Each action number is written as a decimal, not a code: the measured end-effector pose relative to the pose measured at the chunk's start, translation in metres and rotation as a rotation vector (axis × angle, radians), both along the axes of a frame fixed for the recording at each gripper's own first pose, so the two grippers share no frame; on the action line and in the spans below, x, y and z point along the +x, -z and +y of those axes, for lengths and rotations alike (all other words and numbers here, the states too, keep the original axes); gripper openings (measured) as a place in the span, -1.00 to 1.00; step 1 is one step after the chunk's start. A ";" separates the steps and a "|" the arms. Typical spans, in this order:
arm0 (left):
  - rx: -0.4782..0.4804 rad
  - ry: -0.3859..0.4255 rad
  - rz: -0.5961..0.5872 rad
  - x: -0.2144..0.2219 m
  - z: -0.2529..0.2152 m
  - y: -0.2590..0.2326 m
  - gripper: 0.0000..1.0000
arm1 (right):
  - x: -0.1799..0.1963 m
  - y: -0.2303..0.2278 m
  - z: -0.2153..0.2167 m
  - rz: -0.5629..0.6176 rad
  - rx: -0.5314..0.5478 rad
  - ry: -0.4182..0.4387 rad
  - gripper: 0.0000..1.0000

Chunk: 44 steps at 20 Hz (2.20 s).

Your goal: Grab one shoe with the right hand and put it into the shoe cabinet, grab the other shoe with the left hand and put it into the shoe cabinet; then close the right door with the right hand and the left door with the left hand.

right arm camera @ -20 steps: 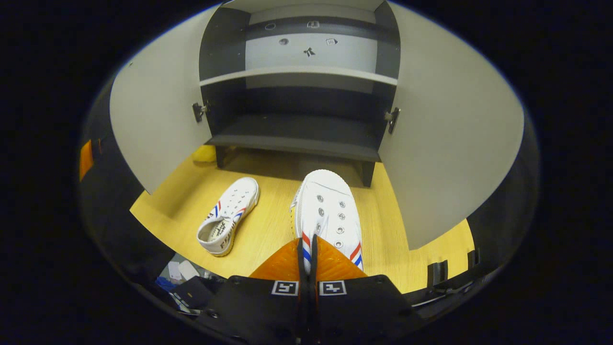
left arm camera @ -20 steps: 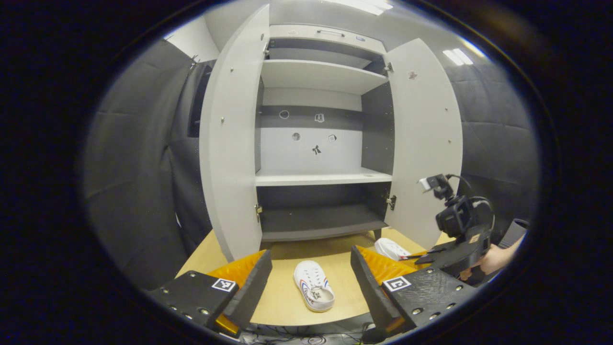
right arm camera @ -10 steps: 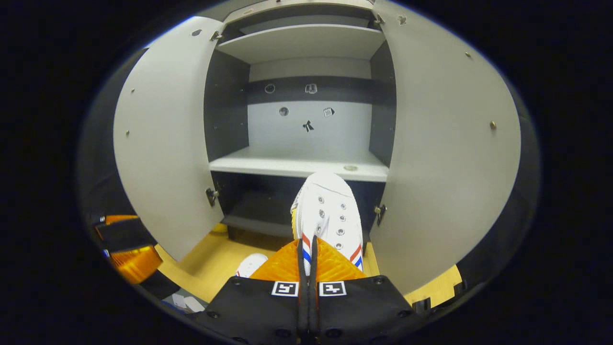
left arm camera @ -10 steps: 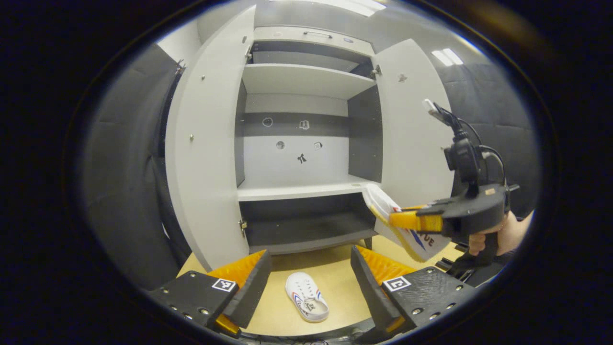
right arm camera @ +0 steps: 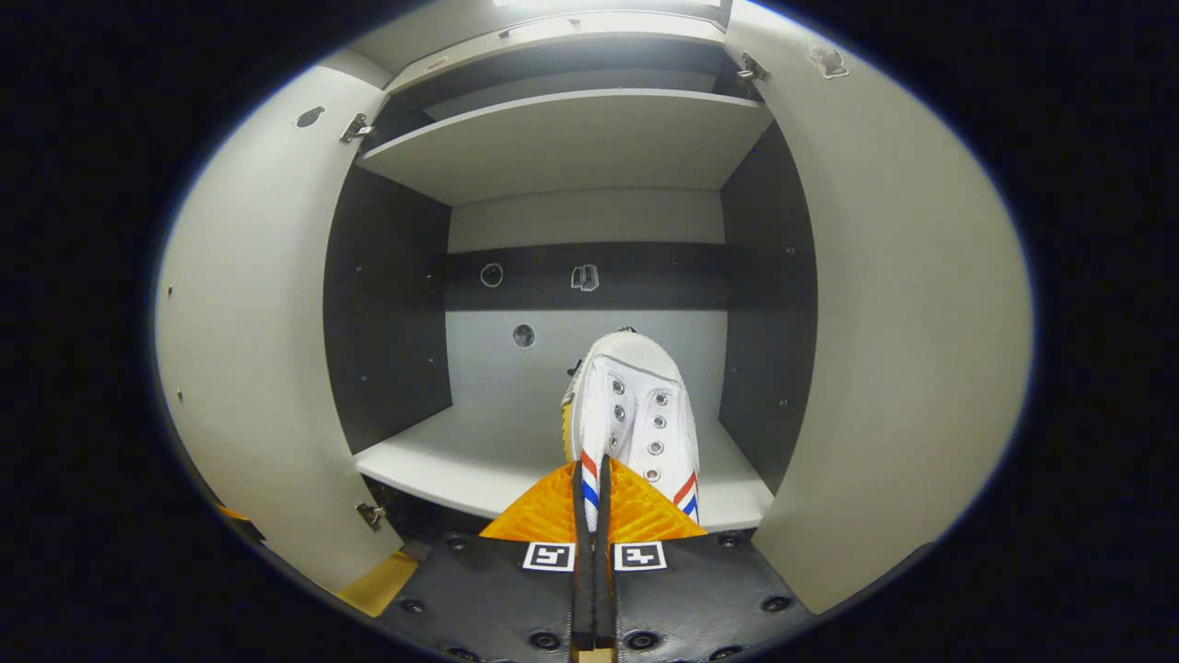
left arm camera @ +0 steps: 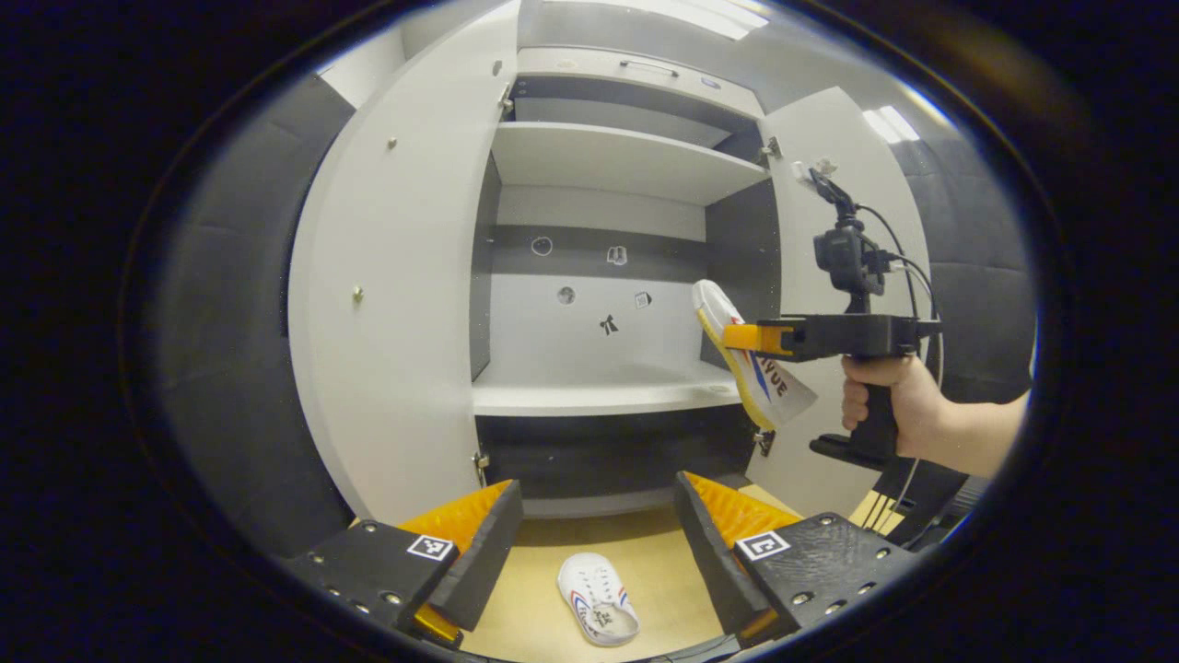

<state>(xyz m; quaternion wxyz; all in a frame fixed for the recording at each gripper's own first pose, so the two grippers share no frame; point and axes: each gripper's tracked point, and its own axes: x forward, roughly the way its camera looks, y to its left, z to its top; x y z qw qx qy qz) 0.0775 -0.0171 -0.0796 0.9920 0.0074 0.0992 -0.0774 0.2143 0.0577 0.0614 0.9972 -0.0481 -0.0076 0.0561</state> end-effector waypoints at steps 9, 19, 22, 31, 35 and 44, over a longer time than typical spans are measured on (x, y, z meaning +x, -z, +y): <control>-0.030 -0.071 0.009 0.047 -0.001 -0.012 0.89 | 0.107 -0.025 -0.003 -0.002 0.055 0.016 -0.97; 0.007 -0.132 0.036 0.071 0.000 0.001 0.89 | 0.167 -0.007 -0.009 0.052 0.076 0.029 -0.96; 0.002 -0.148 0.024 0.071 0.000 -0.001 0.89 | 0.176 -0.005 -0.007 0.047 0.081 0.027 -0.75; 0.004 -0.013 0.064 0.048 -0.021 0.028 0.89 | 0.109 -0.029 -0.029 -0.049 0.033 0.097 0.98; 0.029 0.022 0.101 0.033 -0.006 0.055 0.99 | 0.047 -0.018 -0.024 -0.052 0.012 0.098 0.89; -0.028 0.093 0.382 0.005 -0.005 0.186 0.95 | -0.089 0.057 -0.040 0.048 -0.014 0.195 1.00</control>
